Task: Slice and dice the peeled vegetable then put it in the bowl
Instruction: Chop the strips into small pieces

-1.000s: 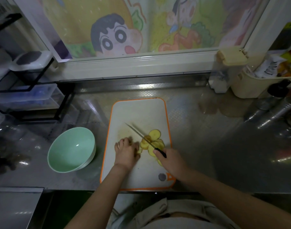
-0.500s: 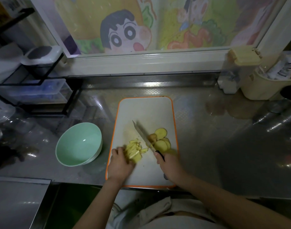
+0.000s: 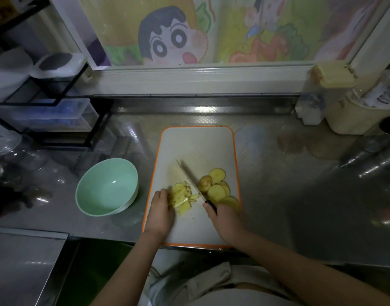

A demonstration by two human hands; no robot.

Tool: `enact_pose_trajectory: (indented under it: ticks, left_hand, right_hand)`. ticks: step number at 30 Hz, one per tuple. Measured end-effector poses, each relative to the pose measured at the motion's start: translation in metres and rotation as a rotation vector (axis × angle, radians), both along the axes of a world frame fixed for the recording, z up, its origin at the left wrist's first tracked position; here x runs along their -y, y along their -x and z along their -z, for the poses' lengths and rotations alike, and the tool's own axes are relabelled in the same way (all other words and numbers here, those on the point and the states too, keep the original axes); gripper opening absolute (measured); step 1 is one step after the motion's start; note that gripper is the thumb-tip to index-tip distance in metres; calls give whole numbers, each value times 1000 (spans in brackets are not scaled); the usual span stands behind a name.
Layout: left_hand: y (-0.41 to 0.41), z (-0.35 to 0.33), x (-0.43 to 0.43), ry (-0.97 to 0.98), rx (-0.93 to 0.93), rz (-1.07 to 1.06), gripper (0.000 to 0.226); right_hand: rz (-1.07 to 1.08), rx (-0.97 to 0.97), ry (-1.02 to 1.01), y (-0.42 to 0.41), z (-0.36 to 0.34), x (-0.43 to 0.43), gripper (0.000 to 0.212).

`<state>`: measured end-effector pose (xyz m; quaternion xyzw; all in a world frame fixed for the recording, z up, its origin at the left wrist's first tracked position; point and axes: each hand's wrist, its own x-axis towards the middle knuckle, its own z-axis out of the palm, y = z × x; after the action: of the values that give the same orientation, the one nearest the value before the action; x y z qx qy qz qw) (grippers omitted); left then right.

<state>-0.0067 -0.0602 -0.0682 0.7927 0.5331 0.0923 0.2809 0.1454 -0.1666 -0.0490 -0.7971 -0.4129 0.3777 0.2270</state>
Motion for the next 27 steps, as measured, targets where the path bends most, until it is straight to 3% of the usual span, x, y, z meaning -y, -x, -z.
enact_pose_trajectory:
  ticks: [6, 11, 15, 22, 27]
  left_hand:
    - [-8, -6, -4, -182, -10, 102, 42]
    - [-26, -8, 0, -353, -236, 288, 38]
    - [-48, -8, 5, -310, -401, 309, 37]
    - [-64, -4, 10, -341, -493, 311, 35]
    - [-64, -2, 11, -348, -545, 318, 37]
  right_hand:
    - [5, -21, -21, -2, 1, 0, 49]
    - [12, -18, -27, -5, 3, 0, 52]
    - [30, -82, -20, -8, 5, -2, 52]
    - [31, -176, 18, -18, 1, -2, 50]
    - [34, -138, 8, -23, 4, -4, 51]
